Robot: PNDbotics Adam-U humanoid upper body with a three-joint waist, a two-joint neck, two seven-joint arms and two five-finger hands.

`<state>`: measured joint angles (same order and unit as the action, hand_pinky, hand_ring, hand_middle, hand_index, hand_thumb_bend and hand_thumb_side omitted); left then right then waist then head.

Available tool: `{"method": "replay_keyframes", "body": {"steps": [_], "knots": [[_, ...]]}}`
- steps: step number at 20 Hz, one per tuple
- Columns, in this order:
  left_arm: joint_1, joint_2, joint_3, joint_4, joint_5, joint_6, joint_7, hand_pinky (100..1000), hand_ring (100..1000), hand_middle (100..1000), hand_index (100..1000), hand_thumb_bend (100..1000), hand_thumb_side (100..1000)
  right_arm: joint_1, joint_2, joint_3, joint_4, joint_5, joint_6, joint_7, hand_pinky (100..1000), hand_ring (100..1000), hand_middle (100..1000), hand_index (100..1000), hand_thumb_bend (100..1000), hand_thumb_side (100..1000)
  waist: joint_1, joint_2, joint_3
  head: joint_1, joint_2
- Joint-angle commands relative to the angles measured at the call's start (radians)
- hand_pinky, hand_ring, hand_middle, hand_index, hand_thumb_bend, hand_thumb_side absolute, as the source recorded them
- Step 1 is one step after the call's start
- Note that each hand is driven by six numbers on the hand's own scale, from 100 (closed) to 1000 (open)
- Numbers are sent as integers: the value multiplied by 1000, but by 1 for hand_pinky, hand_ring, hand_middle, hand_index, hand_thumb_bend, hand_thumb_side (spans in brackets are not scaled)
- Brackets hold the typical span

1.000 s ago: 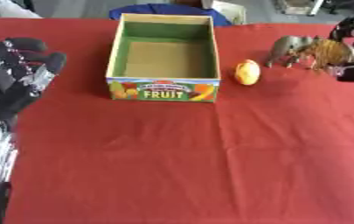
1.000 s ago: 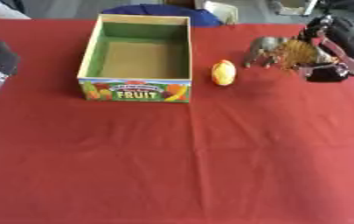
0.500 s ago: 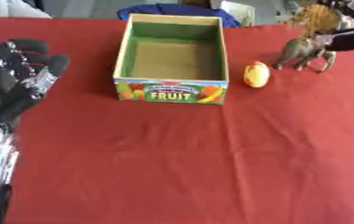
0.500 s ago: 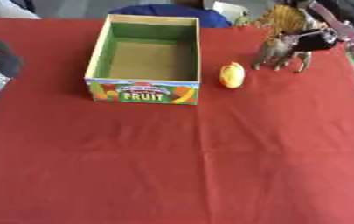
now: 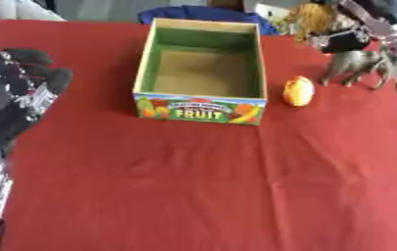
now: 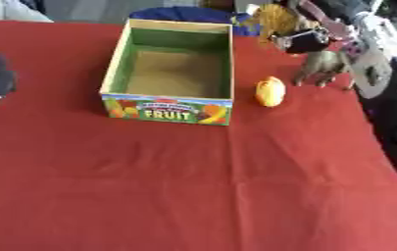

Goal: Pick up objects on the table and place them in the box.

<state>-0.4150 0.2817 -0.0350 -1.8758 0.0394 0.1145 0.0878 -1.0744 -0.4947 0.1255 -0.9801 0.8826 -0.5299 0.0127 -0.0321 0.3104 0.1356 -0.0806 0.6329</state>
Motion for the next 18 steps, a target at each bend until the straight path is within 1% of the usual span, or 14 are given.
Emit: {"method": "replay_keyframes", "body": {"steps": [1, 5, 9, 12, 16, 18], "knots": [[-29, 4, -9, -26, 7, -1, -13, 566, 595, 575, 640, 741, 403, -47, 17, -17, 21, 31, 7, -6, 681, 681, 335, 459, 100, 100, -3, -14, 17, -27, -27], [-54, -2, -23, -29, 13, 0, -28, 566, 595, 575, 640, 742, 402, -71, 45, -27, 58, 65, 14, -16, 684, 692, 356, 473, 100, 100, -14, -3, 61, -64, -44], [-77, -11, -38, -32, 18, 1, -44, 566, 595, 575, 640, 743, 402, -75, 65, -40, 101, 100, 25, -21, 693, 711, 395, 501, 100, 100, -25, 6, 103, -110, -54], [-90, -19, -45, -34, 22, 1, -55, 566, 595, 575, 640, 742, 401, -70, 76, -48, 132, 133, 31, -23, 697, 723, 413, 515, 121, 100, -29, 12, 126, -140, -61], [-95, -24, -49, -35, 25, 2, -60, 566, 594, 574, 639, 742, 403, -62, 92, -51, 164, 167, 32, -22, 704, 737, 436, 532, 173, 100, -32, 16, 137, -162, -63], [-95, -26, -49, -35, 25, 2, -61, 566, 594, 574, 639, 743, 403, -58, 100, -47, 173, 187, 26, -12, 716, 753, 469, 559, 241, 102, -33, 17, 139, -165, -63]]}}
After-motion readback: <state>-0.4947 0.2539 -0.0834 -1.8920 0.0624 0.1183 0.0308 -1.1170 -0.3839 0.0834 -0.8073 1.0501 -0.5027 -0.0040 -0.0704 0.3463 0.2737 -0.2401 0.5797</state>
